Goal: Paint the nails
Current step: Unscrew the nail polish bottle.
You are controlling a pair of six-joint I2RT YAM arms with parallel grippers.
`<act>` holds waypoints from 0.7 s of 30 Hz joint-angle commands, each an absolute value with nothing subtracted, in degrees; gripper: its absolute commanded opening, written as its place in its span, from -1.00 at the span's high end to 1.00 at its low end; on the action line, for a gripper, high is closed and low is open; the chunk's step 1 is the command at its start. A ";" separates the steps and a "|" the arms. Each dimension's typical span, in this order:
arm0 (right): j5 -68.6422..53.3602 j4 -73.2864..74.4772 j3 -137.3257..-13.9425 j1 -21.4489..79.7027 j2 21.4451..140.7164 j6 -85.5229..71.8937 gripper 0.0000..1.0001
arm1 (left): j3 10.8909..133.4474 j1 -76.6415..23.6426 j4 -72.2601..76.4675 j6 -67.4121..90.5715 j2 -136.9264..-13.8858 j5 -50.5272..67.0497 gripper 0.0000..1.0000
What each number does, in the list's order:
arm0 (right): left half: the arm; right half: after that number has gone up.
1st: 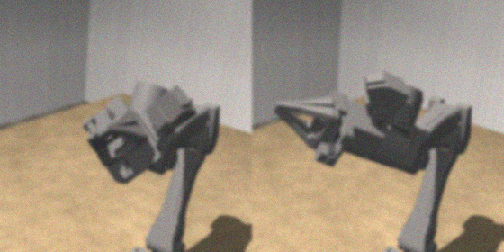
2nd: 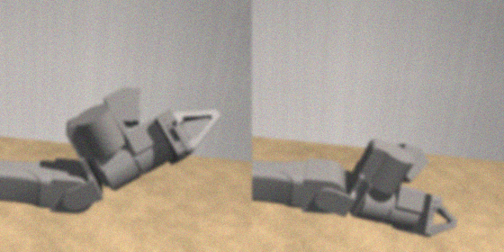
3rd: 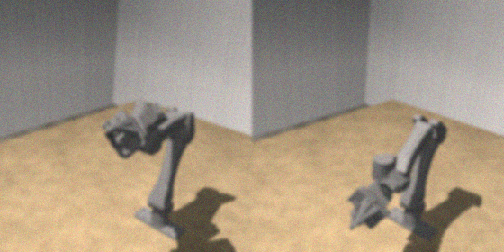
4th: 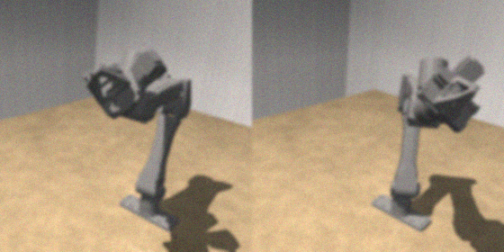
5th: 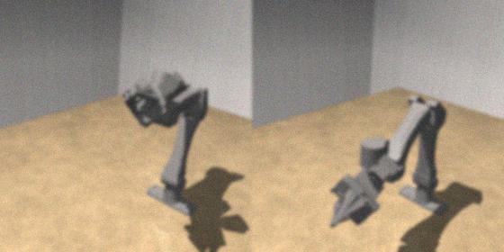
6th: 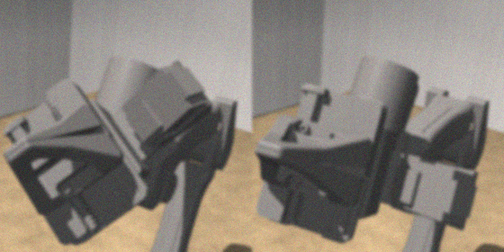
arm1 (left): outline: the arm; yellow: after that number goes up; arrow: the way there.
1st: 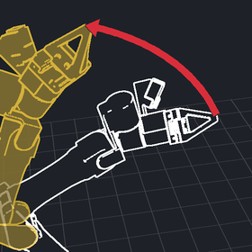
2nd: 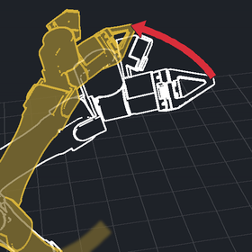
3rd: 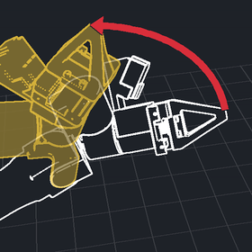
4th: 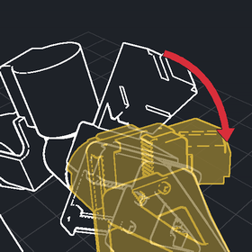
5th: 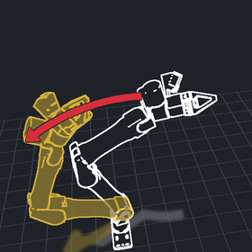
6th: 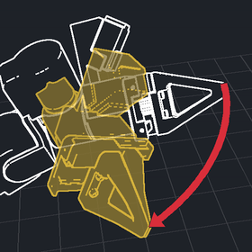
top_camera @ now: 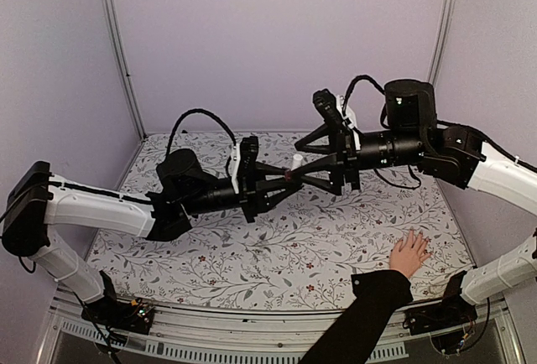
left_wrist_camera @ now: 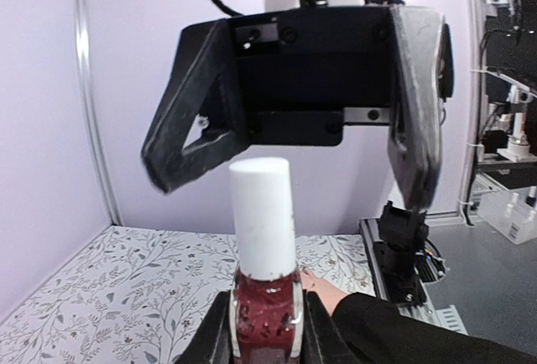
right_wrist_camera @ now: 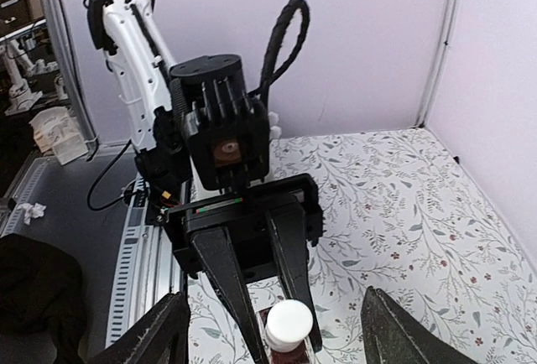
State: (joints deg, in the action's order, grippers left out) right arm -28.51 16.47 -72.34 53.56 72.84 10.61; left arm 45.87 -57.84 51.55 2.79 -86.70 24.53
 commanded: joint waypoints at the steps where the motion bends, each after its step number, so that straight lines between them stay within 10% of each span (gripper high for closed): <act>1: -18.30 12.91 -72.26 53.39 70.42 4.67 -0.41 | 45.63 -57.78 52.68 1.63 -85.44 16.43 1.00; 21: -14.65 14.60 -75.39 53.35 76.16 -1.91 0.06 | 47.37 -58.34 49.10 0.23 -87.03 9.88 1.00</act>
State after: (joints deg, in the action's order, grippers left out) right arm -15.27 14.59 -73.49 53.56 74.91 -0.91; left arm 45.95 -57.87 48.84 1.30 -86.72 11.00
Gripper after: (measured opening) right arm 0.498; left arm 0.208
